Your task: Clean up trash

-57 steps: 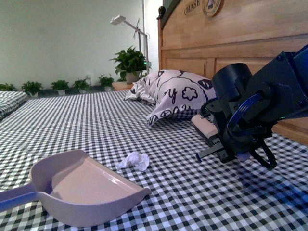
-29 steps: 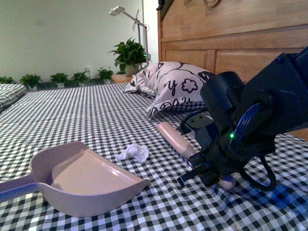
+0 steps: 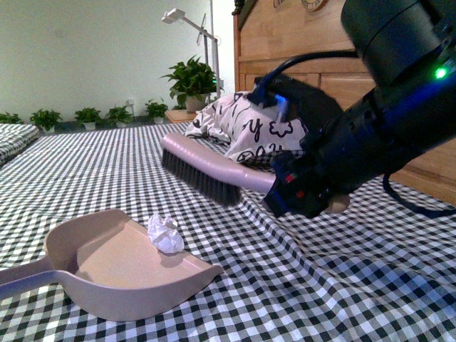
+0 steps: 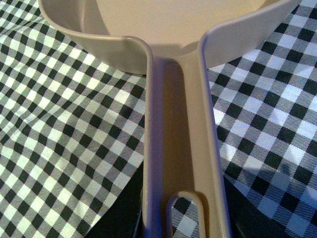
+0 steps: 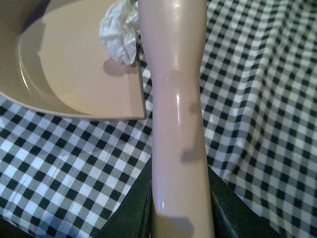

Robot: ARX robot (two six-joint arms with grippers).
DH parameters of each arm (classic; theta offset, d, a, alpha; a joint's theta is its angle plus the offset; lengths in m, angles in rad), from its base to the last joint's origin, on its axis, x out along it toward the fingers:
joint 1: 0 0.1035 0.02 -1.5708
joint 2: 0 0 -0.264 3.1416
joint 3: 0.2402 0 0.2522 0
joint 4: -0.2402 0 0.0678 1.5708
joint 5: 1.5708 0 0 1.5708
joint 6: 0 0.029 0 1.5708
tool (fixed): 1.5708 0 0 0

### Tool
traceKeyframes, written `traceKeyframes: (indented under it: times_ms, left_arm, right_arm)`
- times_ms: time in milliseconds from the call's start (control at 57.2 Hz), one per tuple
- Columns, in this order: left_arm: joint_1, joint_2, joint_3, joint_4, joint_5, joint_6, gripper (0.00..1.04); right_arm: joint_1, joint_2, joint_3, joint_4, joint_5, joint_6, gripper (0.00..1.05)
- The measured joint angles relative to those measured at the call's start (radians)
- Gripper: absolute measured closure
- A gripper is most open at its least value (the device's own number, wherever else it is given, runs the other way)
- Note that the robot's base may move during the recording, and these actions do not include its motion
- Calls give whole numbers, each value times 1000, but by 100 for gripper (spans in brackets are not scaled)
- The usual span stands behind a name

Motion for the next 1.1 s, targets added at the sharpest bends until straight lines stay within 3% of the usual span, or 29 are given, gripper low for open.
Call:
traceKeyframes:
  times_ms: [192, 350, 490, 840, 980, 1102]
  left_arm:
    - [0, 0, 0, 0, 0, 0, 79]
    - [0, 0, 0, 0, 0, 0, 79]
    - [0, 0, 0, 0, 0, 0, 79]
    - [0, 0, 0, 0, 0, 2, 79]
    - [1, 0, 0, 0, 0, 8, 79]
    - [1, 0, 0, -2, 2, 26, 79]
  right_arm:
    - [-47, -23, 9, 34, 36, 0, 84]
    - [-51, -18, -25, 81, 133, -26, 84]
    - [1, 25, -87, 151, 219, -72, 84]
    - [166, 161, -212, 283, 319, -87, 84]
    - [196, 142, -233, 267, 269, -80, 84]
    - [214, 50, -269, 164, 116, -94, 84]
